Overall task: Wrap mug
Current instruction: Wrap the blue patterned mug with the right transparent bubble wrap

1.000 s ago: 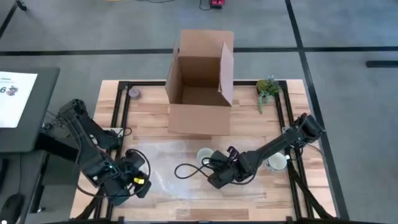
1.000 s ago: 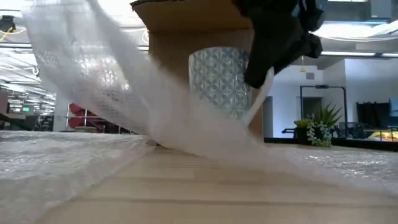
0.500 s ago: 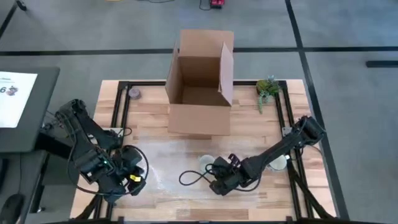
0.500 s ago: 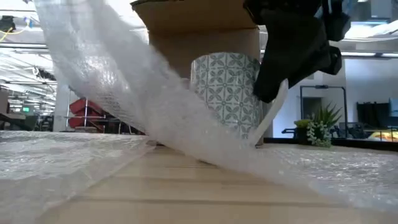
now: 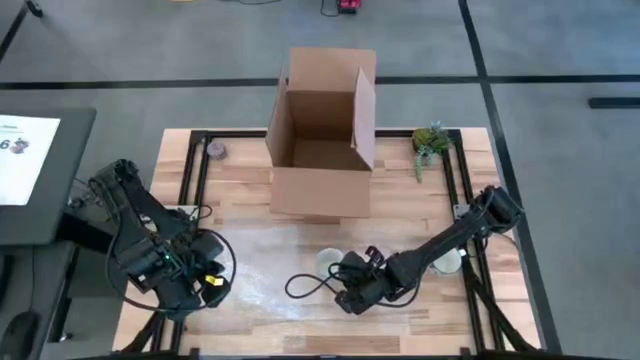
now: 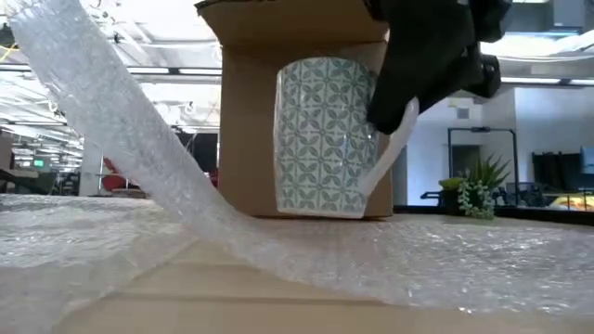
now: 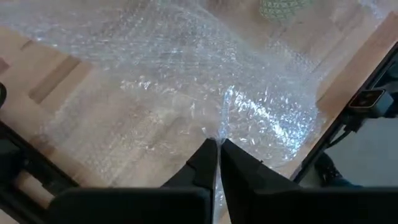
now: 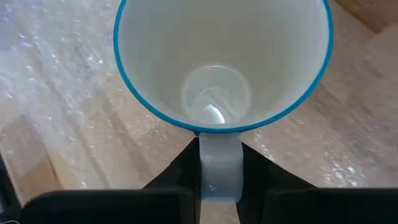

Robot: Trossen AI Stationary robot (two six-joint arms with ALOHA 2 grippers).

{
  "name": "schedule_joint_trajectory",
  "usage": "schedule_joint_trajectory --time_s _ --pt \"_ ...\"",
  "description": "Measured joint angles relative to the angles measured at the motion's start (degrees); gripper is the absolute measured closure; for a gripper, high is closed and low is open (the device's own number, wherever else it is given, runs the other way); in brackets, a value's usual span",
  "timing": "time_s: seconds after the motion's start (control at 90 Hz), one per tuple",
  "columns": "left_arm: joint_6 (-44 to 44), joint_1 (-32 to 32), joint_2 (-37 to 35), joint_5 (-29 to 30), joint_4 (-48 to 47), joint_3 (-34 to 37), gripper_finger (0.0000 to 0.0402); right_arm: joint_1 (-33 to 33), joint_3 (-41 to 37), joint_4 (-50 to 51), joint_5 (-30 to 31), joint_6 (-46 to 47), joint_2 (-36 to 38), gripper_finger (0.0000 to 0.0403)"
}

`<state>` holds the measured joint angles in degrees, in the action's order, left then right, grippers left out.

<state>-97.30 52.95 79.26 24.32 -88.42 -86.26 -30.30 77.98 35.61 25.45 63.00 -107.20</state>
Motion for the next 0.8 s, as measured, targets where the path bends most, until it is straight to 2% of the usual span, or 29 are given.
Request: schedule_joint_trajectory --time_s 0.656,0.8 --pt "2.7 0.0 0.0 0.1 2.2 0.0 0.0402 -0.7 0.1 -3.5 -4.1 -3.1 -4.0 0.0359" --pt "3.2 0.0 0.0 0.1 2.5 0.0 0.0402 -0.7 0.6 -3.7 -5.4 -4.0 -4.1 0.0344"
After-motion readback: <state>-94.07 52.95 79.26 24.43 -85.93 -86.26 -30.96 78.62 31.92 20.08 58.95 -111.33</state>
